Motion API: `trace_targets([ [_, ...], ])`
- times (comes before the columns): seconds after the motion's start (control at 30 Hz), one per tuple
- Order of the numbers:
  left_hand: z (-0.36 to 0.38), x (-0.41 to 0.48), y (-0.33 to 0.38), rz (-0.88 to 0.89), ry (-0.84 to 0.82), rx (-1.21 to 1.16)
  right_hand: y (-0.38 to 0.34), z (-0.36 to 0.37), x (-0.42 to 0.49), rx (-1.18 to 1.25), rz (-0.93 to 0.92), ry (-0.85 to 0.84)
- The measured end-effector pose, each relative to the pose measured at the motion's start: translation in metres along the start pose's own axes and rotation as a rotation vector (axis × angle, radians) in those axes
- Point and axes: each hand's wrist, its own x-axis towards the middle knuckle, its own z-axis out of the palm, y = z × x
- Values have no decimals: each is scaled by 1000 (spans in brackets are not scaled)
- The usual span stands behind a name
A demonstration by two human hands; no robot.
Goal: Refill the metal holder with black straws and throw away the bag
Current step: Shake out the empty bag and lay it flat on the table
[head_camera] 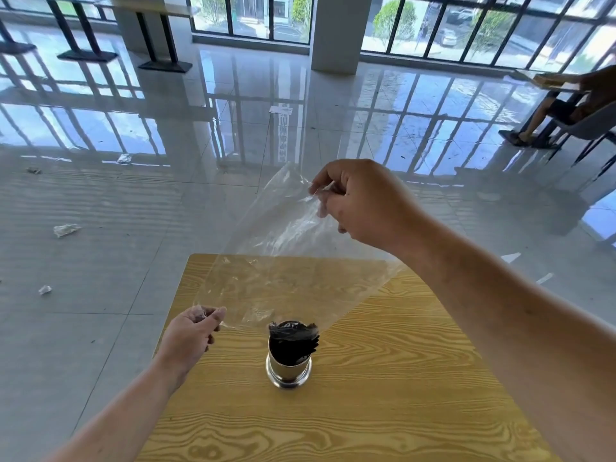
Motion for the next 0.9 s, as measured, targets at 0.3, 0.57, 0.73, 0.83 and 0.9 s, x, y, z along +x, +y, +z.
trace_targets([
  [0.3,11,2,26,47,-35,-46,36,-17,-11,191,66,38],
  [0.57,34,-1,55,3,-190,-221,64,-44,-27,390,157,91],
  [0.73,56,-2,81,9,-326,-230,96,-64,-42,565,271,193],
  [0.83,74,-3,99,58,-366,-162,119,-75,-52,671,352,251],
  [0.9,86,-2,110,79,-368,-161,135,-81,-60,764,401,302],
])
